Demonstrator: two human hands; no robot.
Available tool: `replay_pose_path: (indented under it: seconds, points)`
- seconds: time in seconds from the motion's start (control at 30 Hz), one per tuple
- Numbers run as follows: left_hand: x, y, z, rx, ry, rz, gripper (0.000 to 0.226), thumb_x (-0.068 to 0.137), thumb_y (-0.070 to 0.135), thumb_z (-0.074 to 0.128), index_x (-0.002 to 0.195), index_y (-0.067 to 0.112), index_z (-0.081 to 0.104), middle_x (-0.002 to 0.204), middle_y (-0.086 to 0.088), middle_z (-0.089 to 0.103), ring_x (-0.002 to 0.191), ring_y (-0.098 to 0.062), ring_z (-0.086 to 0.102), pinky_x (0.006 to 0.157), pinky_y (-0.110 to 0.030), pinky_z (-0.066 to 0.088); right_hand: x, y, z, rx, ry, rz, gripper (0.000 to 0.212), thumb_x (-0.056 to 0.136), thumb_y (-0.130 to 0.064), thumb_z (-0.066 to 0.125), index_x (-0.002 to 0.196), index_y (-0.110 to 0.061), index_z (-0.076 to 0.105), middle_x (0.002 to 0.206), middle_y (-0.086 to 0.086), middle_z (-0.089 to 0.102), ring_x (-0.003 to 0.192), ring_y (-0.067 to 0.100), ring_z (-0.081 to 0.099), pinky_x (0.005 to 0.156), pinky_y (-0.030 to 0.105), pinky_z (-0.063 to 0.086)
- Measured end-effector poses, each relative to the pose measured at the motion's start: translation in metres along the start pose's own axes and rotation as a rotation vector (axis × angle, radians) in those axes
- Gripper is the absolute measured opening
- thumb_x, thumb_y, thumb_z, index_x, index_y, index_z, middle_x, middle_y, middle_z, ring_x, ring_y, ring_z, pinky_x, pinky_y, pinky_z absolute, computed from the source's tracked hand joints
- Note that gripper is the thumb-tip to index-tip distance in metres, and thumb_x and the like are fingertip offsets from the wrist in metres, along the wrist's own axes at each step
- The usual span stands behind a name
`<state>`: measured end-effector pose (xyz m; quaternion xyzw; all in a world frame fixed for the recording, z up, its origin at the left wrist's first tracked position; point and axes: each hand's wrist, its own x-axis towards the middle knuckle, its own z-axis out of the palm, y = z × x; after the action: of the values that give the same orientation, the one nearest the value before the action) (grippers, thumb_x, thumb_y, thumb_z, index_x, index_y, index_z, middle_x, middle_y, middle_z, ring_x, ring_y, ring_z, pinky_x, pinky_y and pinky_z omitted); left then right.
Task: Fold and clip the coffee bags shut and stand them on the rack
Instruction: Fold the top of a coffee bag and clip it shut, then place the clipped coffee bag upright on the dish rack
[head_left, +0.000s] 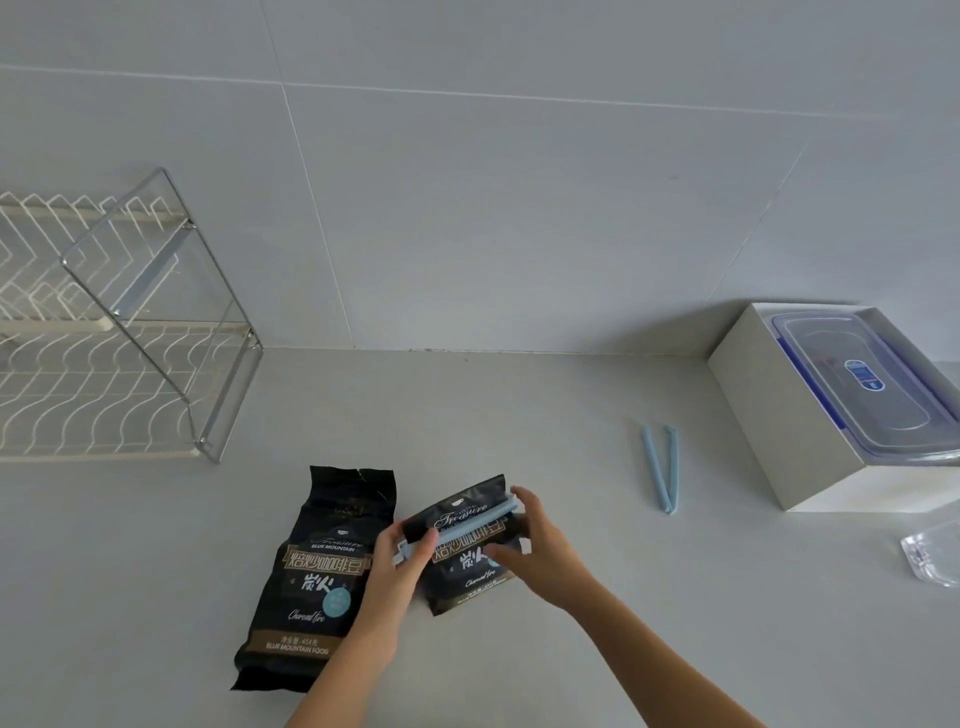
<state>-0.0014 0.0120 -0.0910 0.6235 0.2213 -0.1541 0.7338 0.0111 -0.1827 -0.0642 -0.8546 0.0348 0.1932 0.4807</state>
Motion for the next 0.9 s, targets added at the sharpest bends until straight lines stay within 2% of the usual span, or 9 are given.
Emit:
replay_pose_path:
  seconds: [0.1,0.27,0.33,0.4,0.5,0.6,0.7,0.77,0.9]
  points:
    - [-0.002,-0.001,-0.003,-0.032,-0.05,-0.025,0.075,0.057,0.044,0.075,0.123,0.029,0.04,0.115,0.003,0.058,0.105,-0.011,0.058,0.074,-0.024,0.048,0.002,0.01,0.014,-0.014,0.07,0.06,0.05,0.084,-0.045,0.061,0.126,-0.023,0.045,0.119,-0.003,0.058,0.101,0.015,0.059,0.091,0.04,0.052]
    - [-0.006,-0.007,0.002,0.043,-0.082,-0.015,0.056,0.082,0.022,0.067,0.127,0.034,0.037,0.122,0.004,0.052,0.105,-0.01,0.054,0.076,-0.023,0.045,0.006,0.007,0.024,-0.032,0.166,0.162,0.041,0.081,-0.061,0.054,0.098,-0.025,0.049,0.101,-0.005,0.06,0.085,0.009,0.06,0.071,0.03,0.051]
    - [-0.008,-0.009,0.0,0.045,-0.093,0.019,0.05,0.085,0.01,0.063,0.124,0.033,0.04,0.122,0.002,0.053,0.106,-0.01,0.054,0.075,-0.022,0.046,0.004,0.01,0.025,0.005,0.16,0.182,0.043,0.078,-0.063,0.056,0.095,-0.025,0.048,0.097,-0.004,0.061,0.083,0.01,0.062,0.071,0.033,0.053]
    - [-0.01,-0.01,-0.003,0.027,-0.087,0.05,0.051,0.084,0.004,0.064,0.12,0.033,0.043,0.12,0.002,0.055,0.104,-0.007,0.055,0.076,-0.021,0.047,-0.001,0.014,0.024,0.045,0.121,0.171,0.047,0.075,-0.061,0.062,0.101,-0.024,0.049,0.095,-0.003,0.063,0.081,0.012,0.064,0.073,0.035,0.056]
    - [-0.012,-0.009,0.001,0.02,-0.048,0.079,0.054,0.085,0.006,0.063,0.13,0.027,0.041,0.117,0.003,0.057,0.102,-0.004,0.056,0.074,-0.019,0.047,-0.009,0.021,0.018,-0.003,0.022,0.129,0.052,0.075,-0.042,0.069,0.121,-0.024,0.051,0.104,-0.003,0.059,0.086,0.014,0.063,0.08,0.031,0.054]
    - [-0.015,-0.01,0.01,0.035,0.012,0.109,0.052,0.087,0.007,0.06,0.134,0.021,0.042,0.118,-0.004,0.06,0.101,-0.011,0.059,0.074,-0.02,0.048,-0.014,0.021,0.006,-0.012,-0.034,0.113,0.041,0.082,-0.028,0.066,0.121,-0.028,0.054,0.113,-0.003,0.055,0.097,0.013,0.061,0.089,0.029,0.05]
    - [-0.018,-0.012,0.017,0.018,0.071,0.125,0.052,0.088,0.008,0.06,0.134,0.024,0.043,0.117,-0.006,0.061,0.102,-0.018,0.06,0.073,-0.024,0.05,-0.018,0.009,-0.005,0.073,-0.127,0.089,0.026,0.086,-0.021,0.059,0.108,-0.035,0.06,0.11,-0.006,0.065,0.084,0.001,0.065,0.073,0.014,0.049]
    - [-0.022,-0.014,0.025,0.01,0.093,0.109,0.046,0.088,0.009,0.059,0.131,0.023,0.046,0.116,-0.009,0.062,0.101,-0.02,0.061,0.071,-0.025,0.05,-0.024,0.006,-0.013,0.107,-0.164,0.092,0.027,0.088,-0.02,0.057,0.111,-0.033,0.061,0.105,-0.01,0.068,0.07,-0.009,0.063,0.057,0.005,0.044]
    - [-0.032,-0.001,0.043,0.055,0.1,0.17,0.044,0.088,0.013,0.06,0.13,0.018,0.048,0.114,-0.004,0.064,0.101,-0.017,0.062,0.071,-0.022,0.05,-0.03,0.005,-0.035,0.178,-0.146,0.109,0.024,0.09,-0.02,0.054,0.11,-0.032,0.061,0.097,-0.011,0.069,0.072,-0.005,0.06,0.06,0.012,0.044]
